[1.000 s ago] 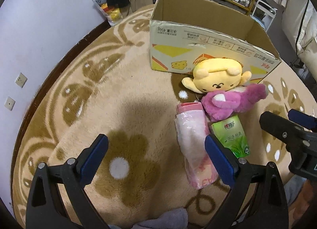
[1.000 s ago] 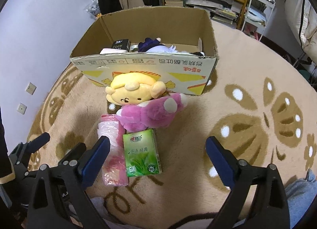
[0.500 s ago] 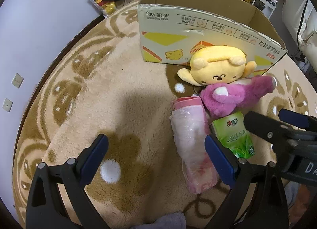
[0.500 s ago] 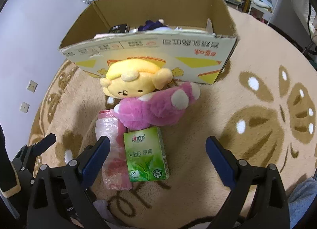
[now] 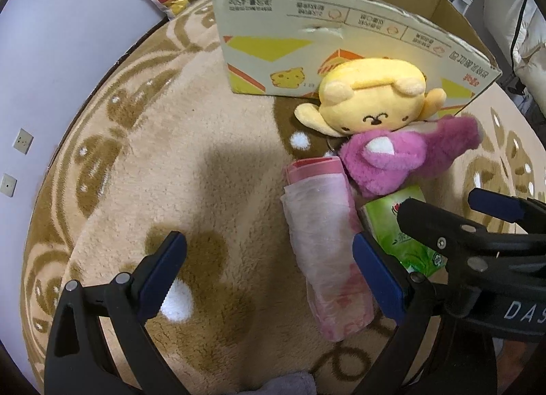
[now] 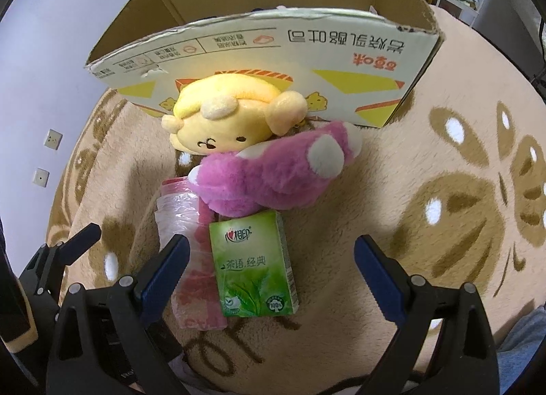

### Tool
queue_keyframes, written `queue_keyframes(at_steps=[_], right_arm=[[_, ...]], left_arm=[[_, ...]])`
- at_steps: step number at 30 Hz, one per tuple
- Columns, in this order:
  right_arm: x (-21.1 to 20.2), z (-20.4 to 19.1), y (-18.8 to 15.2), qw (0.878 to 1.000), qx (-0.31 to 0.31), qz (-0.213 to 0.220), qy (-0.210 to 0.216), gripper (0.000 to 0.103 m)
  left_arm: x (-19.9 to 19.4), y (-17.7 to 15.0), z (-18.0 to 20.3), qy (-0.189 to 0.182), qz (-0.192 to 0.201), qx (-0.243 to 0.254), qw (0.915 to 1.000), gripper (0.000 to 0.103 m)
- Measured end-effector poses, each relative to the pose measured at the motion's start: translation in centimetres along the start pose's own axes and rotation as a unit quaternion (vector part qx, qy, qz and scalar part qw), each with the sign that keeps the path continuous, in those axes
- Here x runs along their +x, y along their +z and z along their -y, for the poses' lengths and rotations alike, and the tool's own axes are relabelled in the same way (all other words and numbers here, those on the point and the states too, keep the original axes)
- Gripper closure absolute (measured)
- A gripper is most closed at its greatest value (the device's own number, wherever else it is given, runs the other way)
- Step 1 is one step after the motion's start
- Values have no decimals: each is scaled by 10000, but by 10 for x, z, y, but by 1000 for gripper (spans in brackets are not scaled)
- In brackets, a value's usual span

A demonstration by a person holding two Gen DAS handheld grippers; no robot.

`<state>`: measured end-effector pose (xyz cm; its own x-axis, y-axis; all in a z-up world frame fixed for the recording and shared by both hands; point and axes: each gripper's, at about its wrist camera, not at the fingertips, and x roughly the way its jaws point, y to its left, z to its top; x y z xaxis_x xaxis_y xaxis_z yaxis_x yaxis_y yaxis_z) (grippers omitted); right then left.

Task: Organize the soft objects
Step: 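Lower the left tool to the wrapped pink bottle while the right tool lowers to the green tissue pack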

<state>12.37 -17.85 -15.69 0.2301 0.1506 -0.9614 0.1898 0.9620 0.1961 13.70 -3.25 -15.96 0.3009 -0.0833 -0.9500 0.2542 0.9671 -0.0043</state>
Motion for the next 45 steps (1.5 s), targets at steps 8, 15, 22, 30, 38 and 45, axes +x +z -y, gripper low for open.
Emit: queue_keyframes(at_steps=[8, 15, 22, 30, 38, 45], right_arm=[[12, 1, 0, 9999, 42, -167, -2, 2], [27, 0, 1, 9994, 58, -326, -46, 2], [38, 5, 0, 9988, 173, -460, -49, 2], [43, 8, -1, 9982, 295, -516, 45, 2], [41, 15, 1, 9977, 432, -506, 131, 14], [40, 29, 3, 9961, 664, -544, 206, 21]], left_arm=[[10, 4, -1, -42, -113, -3, 9999, 6], [19, 4, 2, -28, -191, 47, 9998, 6], [19, -1, 10, -37, -220, 151, 9996, 6], [22, -1, 17, 38, -230, 247, 9994, 6], [23, -2, 25, 126, -188, 328, 9992, 6], [32, 3, 39, 226, -236, 528, 9981, 6]])
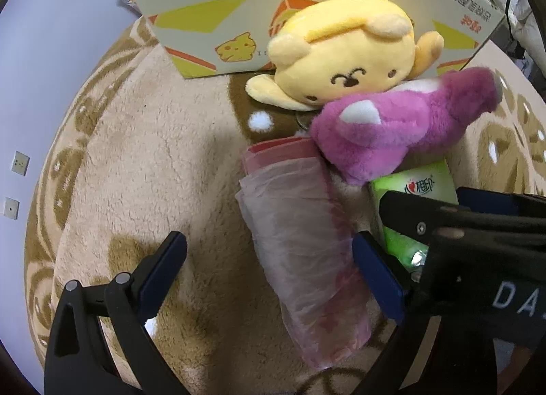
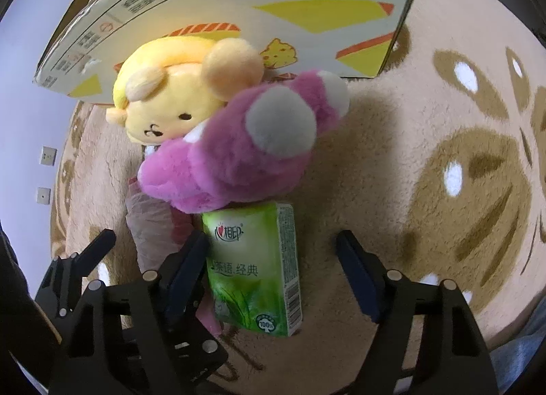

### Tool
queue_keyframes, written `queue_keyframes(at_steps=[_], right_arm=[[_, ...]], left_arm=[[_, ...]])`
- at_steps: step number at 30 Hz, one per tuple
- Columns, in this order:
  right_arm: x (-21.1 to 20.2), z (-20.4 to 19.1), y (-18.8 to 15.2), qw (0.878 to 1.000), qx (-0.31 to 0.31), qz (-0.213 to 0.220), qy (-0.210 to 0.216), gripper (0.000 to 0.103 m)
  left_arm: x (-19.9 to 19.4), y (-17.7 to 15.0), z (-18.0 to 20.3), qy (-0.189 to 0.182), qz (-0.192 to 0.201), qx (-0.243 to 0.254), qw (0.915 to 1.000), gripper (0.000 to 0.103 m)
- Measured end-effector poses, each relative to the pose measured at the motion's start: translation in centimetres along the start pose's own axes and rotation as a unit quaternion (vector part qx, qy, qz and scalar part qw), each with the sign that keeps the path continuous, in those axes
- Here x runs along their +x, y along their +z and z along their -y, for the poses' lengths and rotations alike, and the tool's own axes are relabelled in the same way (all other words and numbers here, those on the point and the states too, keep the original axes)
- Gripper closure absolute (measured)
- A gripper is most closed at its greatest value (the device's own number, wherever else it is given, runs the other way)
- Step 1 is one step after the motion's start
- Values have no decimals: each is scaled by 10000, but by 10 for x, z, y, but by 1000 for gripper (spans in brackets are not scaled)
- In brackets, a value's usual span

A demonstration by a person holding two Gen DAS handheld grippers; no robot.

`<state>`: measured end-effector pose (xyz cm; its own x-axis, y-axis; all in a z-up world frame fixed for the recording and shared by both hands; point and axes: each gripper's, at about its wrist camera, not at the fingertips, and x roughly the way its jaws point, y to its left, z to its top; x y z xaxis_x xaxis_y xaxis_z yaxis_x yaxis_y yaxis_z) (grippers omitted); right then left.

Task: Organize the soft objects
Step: 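Lower the left tool to the wrapped pink bottle while the right tool lowers to the green tissue pack, then close the left tool on the pink bottle while the right tool grasps the green tissue pack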

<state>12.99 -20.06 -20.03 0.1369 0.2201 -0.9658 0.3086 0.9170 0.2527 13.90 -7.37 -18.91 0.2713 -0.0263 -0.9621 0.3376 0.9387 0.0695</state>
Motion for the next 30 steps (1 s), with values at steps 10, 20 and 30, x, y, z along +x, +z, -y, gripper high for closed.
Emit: queue_keyframes(at_steps=[10, 20, 30], right_arm=[[-1, 0, 1, 10000, 12, 0, 26, 21], [5, -8, 0, 10000, -39, 0, -16, 19], [8, -17, -3, 9995, -196, 15, -252, 26]], left_arm=[[7, 4, 12, 66, -80, -56, 9999, 5], [9, -4, 2, 120, -108, -126, 9998, 18], [1, -12, -6, 408, -40, -255, 9988, 54]])
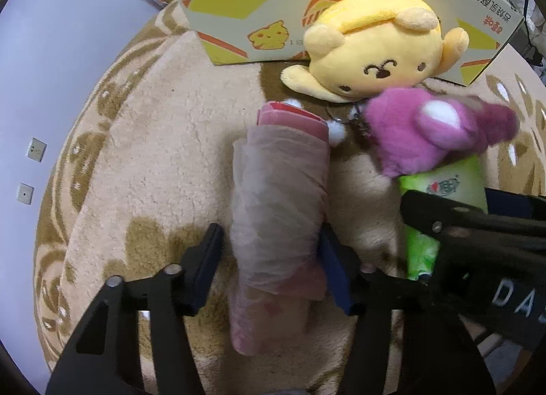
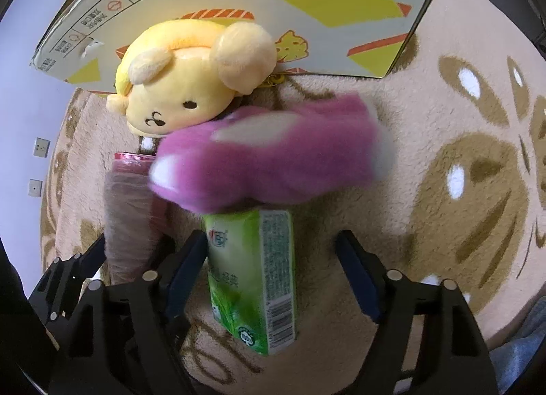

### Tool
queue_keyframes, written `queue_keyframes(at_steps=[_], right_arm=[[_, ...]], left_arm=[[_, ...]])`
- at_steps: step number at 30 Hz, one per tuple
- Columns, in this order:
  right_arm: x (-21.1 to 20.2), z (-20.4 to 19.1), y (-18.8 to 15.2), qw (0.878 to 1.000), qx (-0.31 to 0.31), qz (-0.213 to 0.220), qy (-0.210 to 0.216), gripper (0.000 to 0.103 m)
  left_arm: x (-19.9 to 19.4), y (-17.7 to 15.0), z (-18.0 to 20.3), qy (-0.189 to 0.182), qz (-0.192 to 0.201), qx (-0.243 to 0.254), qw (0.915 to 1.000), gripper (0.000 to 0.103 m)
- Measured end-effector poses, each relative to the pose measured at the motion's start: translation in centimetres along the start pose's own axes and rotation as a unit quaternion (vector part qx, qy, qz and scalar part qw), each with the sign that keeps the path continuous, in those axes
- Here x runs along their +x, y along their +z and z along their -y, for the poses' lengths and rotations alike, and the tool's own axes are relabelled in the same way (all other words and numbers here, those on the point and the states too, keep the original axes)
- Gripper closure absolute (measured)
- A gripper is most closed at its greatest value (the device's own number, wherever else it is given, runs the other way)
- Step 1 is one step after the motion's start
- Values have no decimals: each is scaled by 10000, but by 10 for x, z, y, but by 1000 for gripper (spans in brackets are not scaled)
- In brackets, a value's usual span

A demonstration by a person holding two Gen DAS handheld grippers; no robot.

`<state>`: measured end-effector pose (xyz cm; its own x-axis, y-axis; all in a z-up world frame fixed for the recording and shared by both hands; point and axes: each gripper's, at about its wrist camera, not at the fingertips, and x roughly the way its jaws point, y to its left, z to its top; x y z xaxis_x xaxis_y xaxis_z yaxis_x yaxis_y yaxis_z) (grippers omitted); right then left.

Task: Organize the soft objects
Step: 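Close the left tool on the pink bottle while the right tool grasps the green tissue pack, then carry the bottle and tissue pack over the box and open both tools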

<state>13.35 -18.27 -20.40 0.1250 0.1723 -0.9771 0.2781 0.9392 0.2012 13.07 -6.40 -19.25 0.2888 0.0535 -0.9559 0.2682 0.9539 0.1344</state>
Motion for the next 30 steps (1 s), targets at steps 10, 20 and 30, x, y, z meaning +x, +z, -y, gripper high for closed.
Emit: queue_keyframes(at_steps=[10, 20, 30], right_arm=[[-15, -6, -13, 9999, -50, -22, 136, 52], [-48, 0, -19, 9974, -65, 507, 503, 53], [-81, -4, -20, 9890, -244, 1041, 1018, 53]], left_arm=[[-16, -6, -21, 81, 178, -113, 9997, 74], [-41, -11, -21, -89, 334, -258, 9991, 86], [-81, -17, -28, 141, 1176, -439, 9920, 87]])
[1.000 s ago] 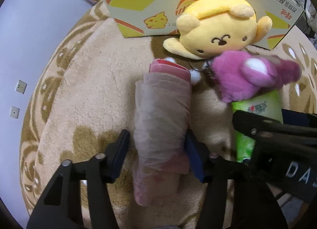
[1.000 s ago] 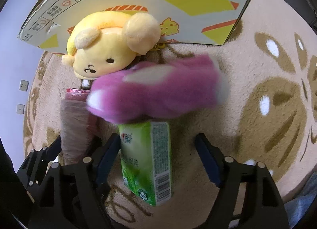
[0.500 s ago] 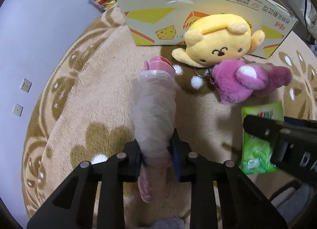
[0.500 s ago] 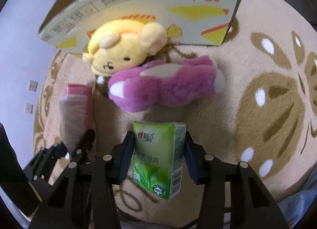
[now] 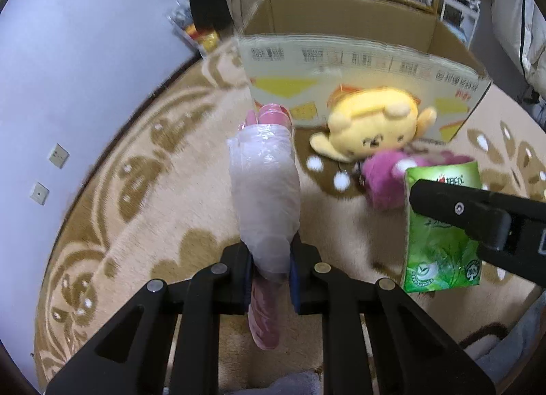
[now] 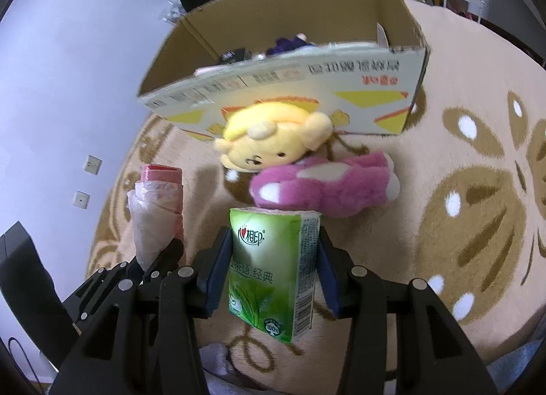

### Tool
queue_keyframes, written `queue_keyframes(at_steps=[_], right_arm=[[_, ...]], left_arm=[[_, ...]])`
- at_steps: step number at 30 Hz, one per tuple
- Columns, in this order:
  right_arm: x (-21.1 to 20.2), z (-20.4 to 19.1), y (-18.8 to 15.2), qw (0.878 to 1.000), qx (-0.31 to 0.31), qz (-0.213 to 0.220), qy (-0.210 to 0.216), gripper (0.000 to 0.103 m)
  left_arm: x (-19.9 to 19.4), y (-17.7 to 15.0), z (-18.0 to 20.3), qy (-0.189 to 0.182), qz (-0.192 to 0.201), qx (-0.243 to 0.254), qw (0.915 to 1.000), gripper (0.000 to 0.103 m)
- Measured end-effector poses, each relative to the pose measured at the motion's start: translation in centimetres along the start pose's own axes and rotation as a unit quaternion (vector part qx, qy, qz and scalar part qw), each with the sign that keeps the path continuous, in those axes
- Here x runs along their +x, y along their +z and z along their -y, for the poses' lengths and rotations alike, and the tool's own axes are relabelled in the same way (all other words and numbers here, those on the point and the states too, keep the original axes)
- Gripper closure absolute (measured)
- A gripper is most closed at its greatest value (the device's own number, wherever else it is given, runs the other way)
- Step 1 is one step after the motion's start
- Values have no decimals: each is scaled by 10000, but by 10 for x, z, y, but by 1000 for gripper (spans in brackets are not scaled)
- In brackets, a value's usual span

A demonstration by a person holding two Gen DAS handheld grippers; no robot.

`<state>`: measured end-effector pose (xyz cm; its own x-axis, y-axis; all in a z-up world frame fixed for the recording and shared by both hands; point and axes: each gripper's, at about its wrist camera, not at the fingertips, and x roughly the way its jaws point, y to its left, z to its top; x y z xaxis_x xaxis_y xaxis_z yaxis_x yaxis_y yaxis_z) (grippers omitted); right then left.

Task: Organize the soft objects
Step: 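Carry the bottle and tissue pack over the box and open both tools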

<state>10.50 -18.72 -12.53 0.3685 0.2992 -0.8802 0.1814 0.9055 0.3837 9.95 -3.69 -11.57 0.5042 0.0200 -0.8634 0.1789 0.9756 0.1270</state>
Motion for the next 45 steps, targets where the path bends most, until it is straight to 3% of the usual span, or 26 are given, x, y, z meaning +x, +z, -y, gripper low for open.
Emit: queue_keyframes(at_steps=[17, 23, 31, 39, 45], right_arm=[[-71, -17, 8, 9893, -266, 1316, 571, 53], [-93, -16, 14, 9798, -295, 1840, 721, 53], [-113, -12, 37, 9654, -340, 2524, 554, 53], [-113, -1, 66, 9601, -451, 2741, 322, 53], [-101, 13, 80, 9619, -528, 2678, 160, 53]], left_arm=[[-64, 32, -19, 277, 1338, -81, 9906, 87], [-74, 43, -20, 261, 1555, -91, 9874, 87], [-74, 66, -10, 263, 1846, 17, 9825, 87], [-65, 100, 5, 155, 2130, 200, 9767, 87], [-42, 124, 19, -112, 2039, 231, 9787, 87]])
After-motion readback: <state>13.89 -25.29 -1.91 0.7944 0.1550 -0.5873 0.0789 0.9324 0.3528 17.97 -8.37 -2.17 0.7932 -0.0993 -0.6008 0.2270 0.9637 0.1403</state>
